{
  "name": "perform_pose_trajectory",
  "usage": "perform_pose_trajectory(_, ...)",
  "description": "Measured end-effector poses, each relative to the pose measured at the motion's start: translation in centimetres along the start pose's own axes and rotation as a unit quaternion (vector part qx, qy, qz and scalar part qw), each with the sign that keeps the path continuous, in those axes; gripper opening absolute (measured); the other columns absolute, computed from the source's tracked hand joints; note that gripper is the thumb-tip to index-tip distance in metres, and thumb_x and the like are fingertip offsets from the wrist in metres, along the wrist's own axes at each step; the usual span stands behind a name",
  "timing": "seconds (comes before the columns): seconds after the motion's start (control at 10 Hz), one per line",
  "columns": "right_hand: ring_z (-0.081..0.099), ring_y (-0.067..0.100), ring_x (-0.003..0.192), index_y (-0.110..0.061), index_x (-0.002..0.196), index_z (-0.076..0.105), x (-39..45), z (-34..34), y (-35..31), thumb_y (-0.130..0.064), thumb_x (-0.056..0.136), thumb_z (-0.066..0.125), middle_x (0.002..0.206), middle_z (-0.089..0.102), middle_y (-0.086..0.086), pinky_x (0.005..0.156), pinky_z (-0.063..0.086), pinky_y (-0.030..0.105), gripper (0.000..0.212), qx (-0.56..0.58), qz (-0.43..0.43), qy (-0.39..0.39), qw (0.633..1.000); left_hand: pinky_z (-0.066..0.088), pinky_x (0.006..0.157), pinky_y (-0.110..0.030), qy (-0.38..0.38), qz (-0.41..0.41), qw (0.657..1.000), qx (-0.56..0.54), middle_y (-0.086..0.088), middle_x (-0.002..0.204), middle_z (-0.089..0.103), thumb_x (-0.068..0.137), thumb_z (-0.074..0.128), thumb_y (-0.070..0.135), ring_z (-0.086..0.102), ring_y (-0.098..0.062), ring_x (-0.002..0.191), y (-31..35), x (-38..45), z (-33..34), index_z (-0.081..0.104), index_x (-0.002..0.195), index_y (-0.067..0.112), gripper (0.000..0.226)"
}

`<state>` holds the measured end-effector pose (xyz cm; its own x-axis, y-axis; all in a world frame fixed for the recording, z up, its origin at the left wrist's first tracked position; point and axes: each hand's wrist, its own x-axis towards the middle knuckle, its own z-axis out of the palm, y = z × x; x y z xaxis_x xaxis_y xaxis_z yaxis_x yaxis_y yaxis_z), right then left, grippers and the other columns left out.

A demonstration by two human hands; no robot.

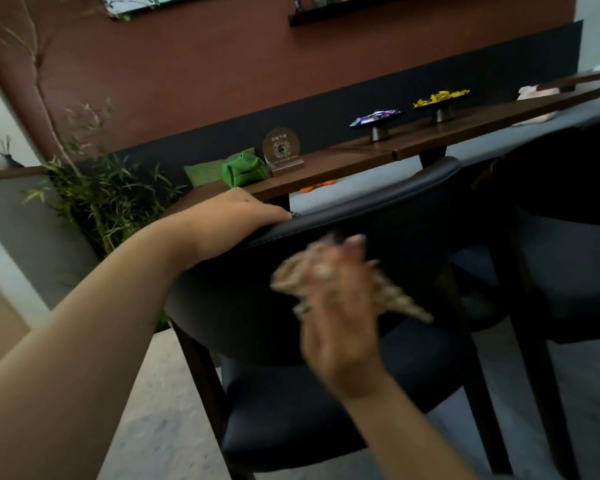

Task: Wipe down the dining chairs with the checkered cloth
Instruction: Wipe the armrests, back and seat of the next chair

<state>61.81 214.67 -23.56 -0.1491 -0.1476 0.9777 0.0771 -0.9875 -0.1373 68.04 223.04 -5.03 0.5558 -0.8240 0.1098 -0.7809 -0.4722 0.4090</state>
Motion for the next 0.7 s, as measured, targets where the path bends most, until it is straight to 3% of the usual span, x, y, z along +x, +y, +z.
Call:
perform_pose_trajectory(0.1, 0.028, 0.035, 0.141, 0.007, 0.140, 0.034, 2.7, -1.8, 5.2, -0.005, 0.093, 0.039, 0.147, 0.033, 0.027, 0.117, 0.024, 0.045, 0.049, 0.083, 0.175, 0.096, 0.976, 0.040, 0.057, -0.022, 0.033, -0.005, 0.999, -0.007, 0.006, 0.062, 0.053, 0.094, 0.058, 0.038, 0.048, -0.006, 0.057, -0.7, 0.7, 0.0, 0.060, 0.064, 0.021, 0.034)
perform_pose_trajectory(0.2, 0.035, 0.022, 0.138, 0.000, 0.143, 0.036, 5.1, -1.7, 5.2, -0.003, 0.089, 0.036, 0.149, 0.035, 0.016, 0.114, 0.030, 0.043, 0.054, 0.162, 0.387, 0.229, 0.878, 0.044, 0.071, -0.023, -0.020, 0.048, 0.997, 0.064, 0.011, 0.080, 0.058, 0.098, 0.052, 0.030, 0.057, -0.008, 0.076, -0.6, 0.8, -0.3, 0.067, 0.066, 0.045, 0.039)
perform_pose_trajectory(0.3, 0.025, 0.032, 0.143, 0.009, 0.141, 0.031, 2.8, 0.3, 1.4, 0.000, 0.093, 0.035, 0.149, 0.027, 0.028, 0.118, 0.022, 0.042, 0.049, 0.097, 0.305, 0.204, 0.925, 0.044, 0.083, -0.027, -0.049, 0.069, 0.989, 0.118, 0.009, 0.092, 0.061, 0.095, 0.051, 0.036, 0.060, -0.012, 0.092, -0.2, 0.4, -0.7, 0.066, 0.074, 0.050, 0.029)
perform_pose_trajectory(0.4, 0.019, 0.044, 0.140, 0.011, 0.138, 0.029, 0.0, 0.8, -0.7, -0.006, 0.096, 0.035, 0.143, 0.025, 0.039, 0.116, 0.017, 0.053, 0.046, 0.027, 0.150, 0.087, 0.985, 0.046, 0.082, -0.030, -0.040, 0.020, 0.998, 0.039, 0.005, 0.093, 0.070, 0.082, 0.051, 0.052, 0.066, -0.010, 0.087, -0.3, 0.4, -0.6, 0.075, 0.086, 0.032, 0.031)
perform_pose_trajectory(0.5, 0.015, 0.034, 0.144, 0.006, 0.137, 0.033, 0.3, -0.6, 1.2, -0.008, 0.096, 0.036, 0.141, 0.031, 0.029, 0.115, 0.020, 0.053, 0.044, -0.003, -0.034, -0.010, 0.999, 0.048, 0.068, -0.025, -0.028, -0.035, 0.999, -0.027, 0.009, 0.084, 0.075, 0.087, 0.058, 0.050, 0.071, -0.005, 0.074, -0.7, 0.7, -0.6, 0.076, 0.096, 0.025, 0.033)
perform_pose_trajectory(0.6, 0.017, 0.031, 0.145, 0.001, 0.140, 0.035, 3.1, -1.5, 3.1, -0.005, 0.093, 0.041, 0.142, 0.034, 0.025, 0.114, 0.022, 0.053, 0.048, 0.000, -0.139, -0.033, 0.990, 0.049, 0.061, -0.020, -0.033, -0.044, 0.997, -0.051, 0.008, 0.083, 0.075, 0.088, 0.059, 0.046, 0.071, -0.006, 0.071, -0.8, 0.9, -0.7, 0.075, 0.096, 0.022, 0.030)
perform_pose_trajectory(0.7, 0.027, 0.033, 0.141, -0.002, 0.137, 0.044, 3.8, -0.5, 1.9, -0.004, 0.092, 0.047, 0.144, 0.040, 0.019, 0.116, 0.019, 0.050, 0.045, -0.010, -0.222, -0.066, 0.973, 0.049, 0.068, -0.026, -0.044, -0.046, 0.994, -0.091, 0.007, 0.075, 0.074, 0.087, 0.061, 0.043, 0.070, -0.010, 0.068, -0.7, 0.8, -0.6, 0.074, 0.083, 0.022, 0.024)
